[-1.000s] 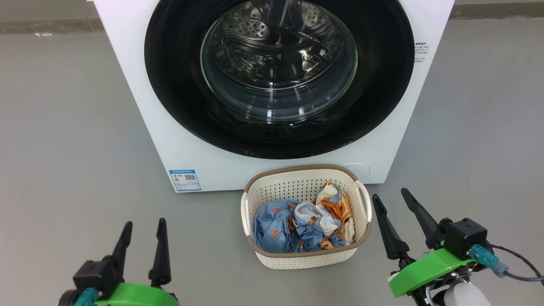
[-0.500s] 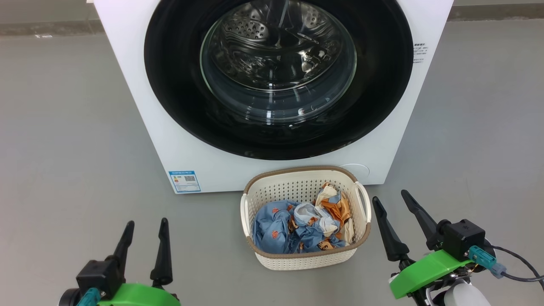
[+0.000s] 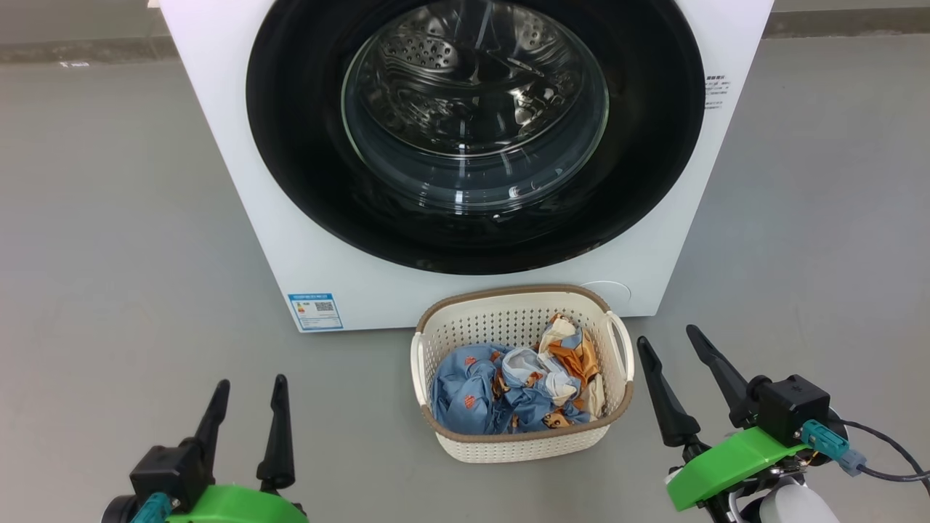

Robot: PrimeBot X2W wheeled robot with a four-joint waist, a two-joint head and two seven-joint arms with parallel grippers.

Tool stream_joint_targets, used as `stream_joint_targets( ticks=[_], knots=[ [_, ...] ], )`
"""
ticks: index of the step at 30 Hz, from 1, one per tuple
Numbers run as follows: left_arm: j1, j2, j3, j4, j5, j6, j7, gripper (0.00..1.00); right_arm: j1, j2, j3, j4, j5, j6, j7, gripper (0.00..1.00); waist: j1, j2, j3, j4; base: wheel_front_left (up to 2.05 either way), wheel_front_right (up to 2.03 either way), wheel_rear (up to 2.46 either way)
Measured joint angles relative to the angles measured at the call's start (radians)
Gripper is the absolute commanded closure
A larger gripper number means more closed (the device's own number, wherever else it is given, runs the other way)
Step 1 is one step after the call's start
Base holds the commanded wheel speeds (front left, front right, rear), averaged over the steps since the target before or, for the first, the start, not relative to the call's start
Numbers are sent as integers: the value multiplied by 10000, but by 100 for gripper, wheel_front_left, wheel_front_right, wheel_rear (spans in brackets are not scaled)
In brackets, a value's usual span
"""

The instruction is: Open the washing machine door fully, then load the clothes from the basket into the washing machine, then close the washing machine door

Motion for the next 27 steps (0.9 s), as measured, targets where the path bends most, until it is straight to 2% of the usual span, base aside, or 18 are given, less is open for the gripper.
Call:
stream_joint_targets(
  ticks=[14, 20, 27],
  knots=[
    [-7, 4, 59, 153, -161, -6, -2, 0, -127, -35, -12, 25, 8, 0, 0, 0, 0, 0, -21, -20, 11, 11, -22],
    [-8, 23, 96, 151, -159, 4, -2, 0, -127, -31, -13, 17, 10, 0, 0, 0, 0, 0, -6, -53, 72, 72, -145],
    [-13, 40, 125, 151, -159, 4, -2, 0, -127, -25, -46, 19, 10, 0, 0, 0, 0, 0, 27, -81, 116, 116, -232]
  ],
)
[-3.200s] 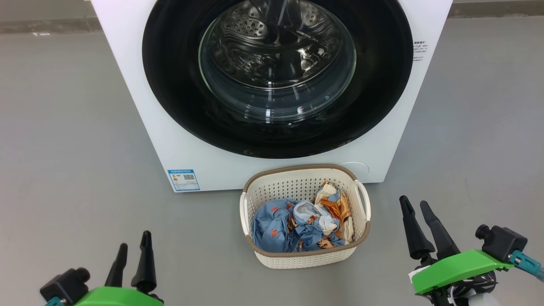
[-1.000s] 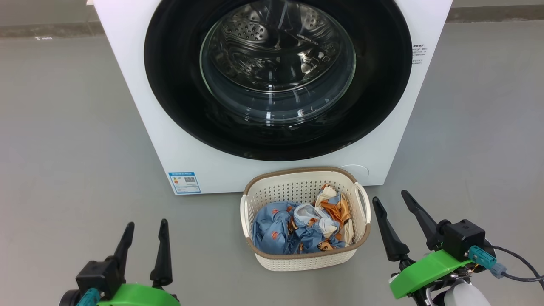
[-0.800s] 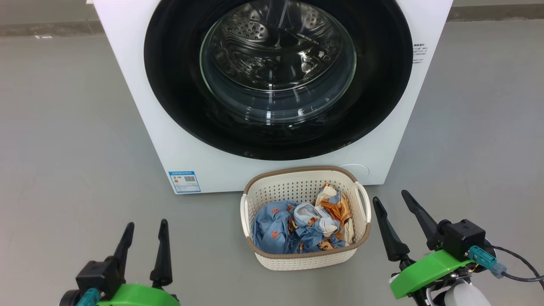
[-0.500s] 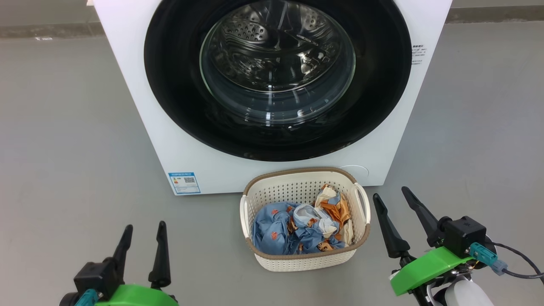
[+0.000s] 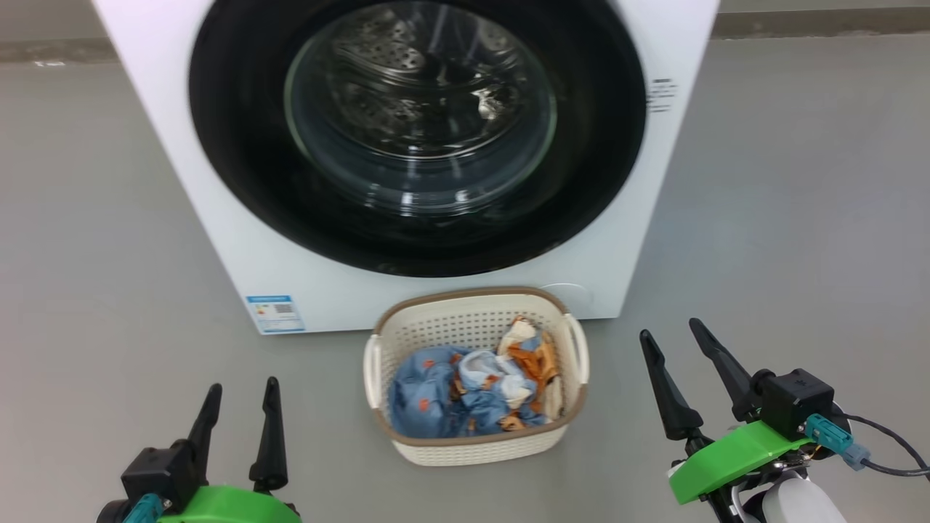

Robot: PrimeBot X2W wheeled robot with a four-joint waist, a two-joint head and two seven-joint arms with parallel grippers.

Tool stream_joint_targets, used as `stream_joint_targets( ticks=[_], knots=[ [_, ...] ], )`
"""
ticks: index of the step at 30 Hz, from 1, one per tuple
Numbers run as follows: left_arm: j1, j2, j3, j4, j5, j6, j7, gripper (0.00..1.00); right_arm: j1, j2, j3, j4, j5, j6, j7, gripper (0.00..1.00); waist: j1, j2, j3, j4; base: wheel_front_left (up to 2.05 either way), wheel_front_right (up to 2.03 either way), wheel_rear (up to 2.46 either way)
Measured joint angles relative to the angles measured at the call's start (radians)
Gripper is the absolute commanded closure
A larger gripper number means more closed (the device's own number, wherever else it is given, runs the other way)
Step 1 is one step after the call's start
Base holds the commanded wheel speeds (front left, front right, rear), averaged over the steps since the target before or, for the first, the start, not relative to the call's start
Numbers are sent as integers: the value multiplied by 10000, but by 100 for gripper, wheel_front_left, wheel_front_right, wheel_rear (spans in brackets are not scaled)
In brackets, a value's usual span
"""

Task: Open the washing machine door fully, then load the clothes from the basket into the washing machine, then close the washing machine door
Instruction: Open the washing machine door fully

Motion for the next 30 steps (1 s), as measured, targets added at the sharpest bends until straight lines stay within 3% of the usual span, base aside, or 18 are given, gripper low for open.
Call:
stream_joint_targets(
  ticks=[13, 30],
  knots=[
    [-10, -10, 48, -63, -136, -115, 0, 0, -2, 8, -198, -23, 0, 0, 0, 0, 0, 0, 59, -10, 91, 91, -182],
    [-10, -6, 67, -77, -136, -102, -36, 0, -2, 69, -228, -21, 2, 0, 0, 0, 0, 0, 80, -31, 7, 7, -13]
  ],
)
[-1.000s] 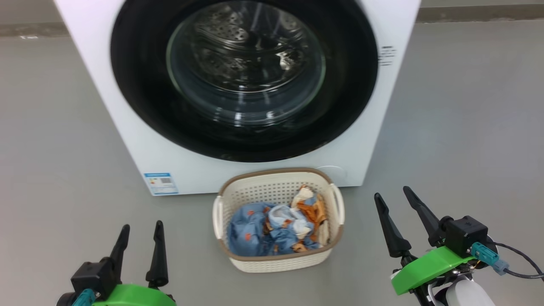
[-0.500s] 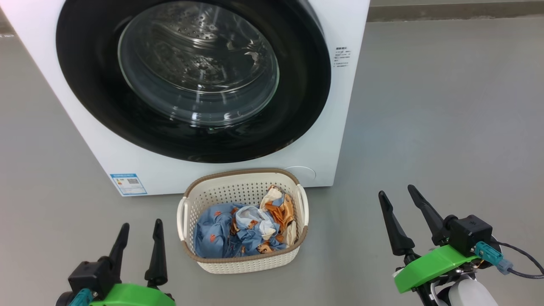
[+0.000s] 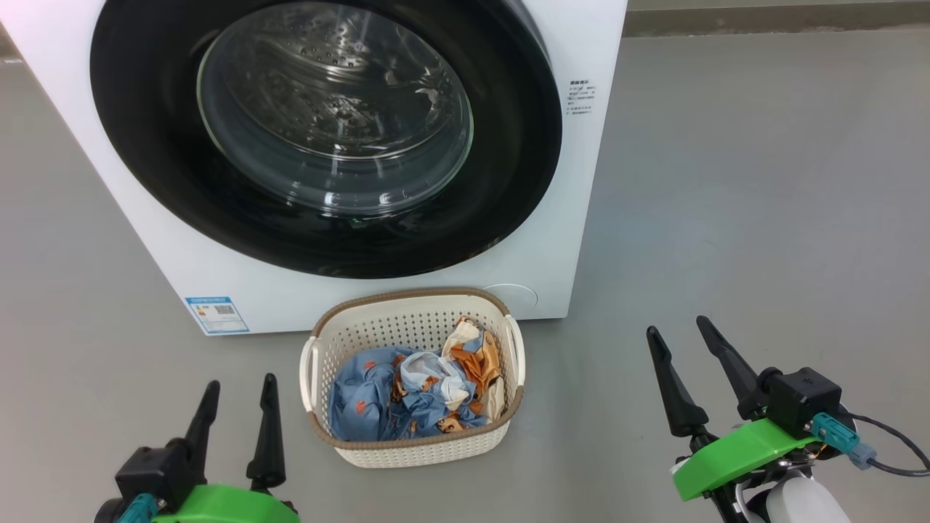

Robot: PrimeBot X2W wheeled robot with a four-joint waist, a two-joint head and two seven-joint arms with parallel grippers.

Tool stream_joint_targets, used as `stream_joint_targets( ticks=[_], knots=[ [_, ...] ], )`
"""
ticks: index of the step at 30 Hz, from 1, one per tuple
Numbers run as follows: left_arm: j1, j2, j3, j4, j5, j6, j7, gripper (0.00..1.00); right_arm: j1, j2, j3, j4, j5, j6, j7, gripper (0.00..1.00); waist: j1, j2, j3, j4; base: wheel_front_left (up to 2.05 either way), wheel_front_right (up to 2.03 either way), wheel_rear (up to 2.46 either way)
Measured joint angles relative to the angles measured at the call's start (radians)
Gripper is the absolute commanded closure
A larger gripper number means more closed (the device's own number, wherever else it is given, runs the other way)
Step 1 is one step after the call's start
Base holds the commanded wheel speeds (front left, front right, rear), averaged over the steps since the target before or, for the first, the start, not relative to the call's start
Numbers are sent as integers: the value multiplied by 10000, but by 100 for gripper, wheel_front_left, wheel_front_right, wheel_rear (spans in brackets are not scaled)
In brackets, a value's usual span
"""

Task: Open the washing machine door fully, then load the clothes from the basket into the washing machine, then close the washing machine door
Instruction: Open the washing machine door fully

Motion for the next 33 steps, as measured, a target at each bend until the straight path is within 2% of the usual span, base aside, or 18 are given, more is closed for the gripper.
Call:
stream_joint_targets(
  ticks=[19, 33],
  knots=[
    [-20, 0, -6, -86, 36, 46, -2, 0, -82, -29, -161, 136, 0, 0, 0, 0, 0, 0, 285, 66, 0, 0, 0],
    [-423, -2, -4, -286, 31, 134, -2, 0, -1423, -510, -591, 834, 33, 0, 0, 0, 0, 0, 883, 185, 0, 0, 0]
  ],
)
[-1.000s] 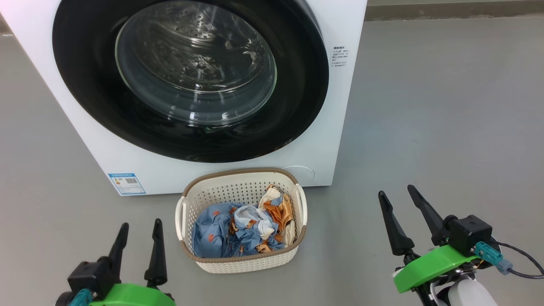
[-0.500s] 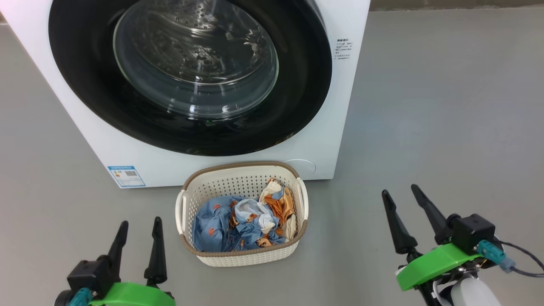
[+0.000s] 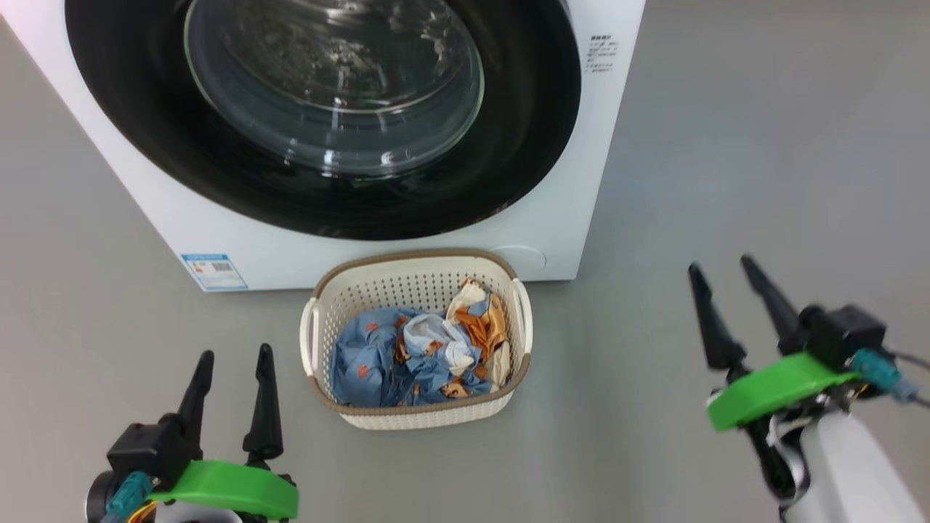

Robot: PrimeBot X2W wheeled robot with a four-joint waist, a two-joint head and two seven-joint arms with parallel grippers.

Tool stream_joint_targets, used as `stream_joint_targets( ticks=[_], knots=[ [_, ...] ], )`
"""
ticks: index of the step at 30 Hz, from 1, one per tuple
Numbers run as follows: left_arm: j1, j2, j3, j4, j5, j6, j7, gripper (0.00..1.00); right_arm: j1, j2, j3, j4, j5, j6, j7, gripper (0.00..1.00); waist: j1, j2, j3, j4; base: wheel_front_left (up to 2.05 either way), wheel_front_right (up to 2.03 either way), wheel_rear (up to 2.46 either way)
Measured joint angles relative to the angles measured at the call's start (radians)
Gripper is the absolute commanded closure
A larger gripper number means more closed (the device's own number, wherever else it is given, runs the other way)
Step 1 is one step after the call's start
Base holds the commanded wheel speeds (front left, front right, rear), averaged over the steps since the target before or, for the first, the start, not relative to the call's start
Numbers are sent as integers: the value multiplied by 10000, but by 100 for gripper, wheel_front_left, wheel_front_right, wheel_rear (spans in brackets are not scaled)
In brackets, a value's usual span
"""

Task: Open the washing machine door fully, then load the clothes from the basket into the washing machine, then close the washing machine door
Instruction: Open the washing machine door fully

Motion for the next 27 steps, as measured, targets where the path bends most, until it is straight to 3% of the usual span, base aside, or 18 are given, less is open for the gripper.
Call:
stream_joint_targets(
  ticks=[1, 2, 3, 7, 19, 27],
  knots=[
    [-27, 0, -2, 0, 0, 0, 0, 0, -144, -38, -42, 10, 56, 0, -2, 0, 0, 0, 60, 17, 0, 0, 0],
    [-54, 0, -6, 0, 0, -2, 0, 0, -288, -77, -71, 21, 63, 0, -2, 15, 0, -1, 120, 35, 0, 0, 0],
    [-94, 0, -6, 2, 0, -2, 0, 0, -434, -98, -121, 17, 115, 0, -2, 40, 0, 0, 183, 55, 0, 0, 0],
    [-303, -2, -2, -2, 0, -6, 0, 0, -1037, -182, -311, -150, 863, 0, -2, 100, 0, 0, 443, 132, 0, 0, 0],
    [-705, -8, -40, -71, 0, -136, 0, 0, -2888, -1124, -96, 523, 3870, 0, -4, 100, 0, -1, 1095, 423, 0, 0, 0],
    [-815, -17, -48, -251, -182, -230, 0, 0, -4381, -1896, 694, 727, 7396, 0, 261, 100, 0, -1, 1577, 653, 0, 0, 0]
  ],
)
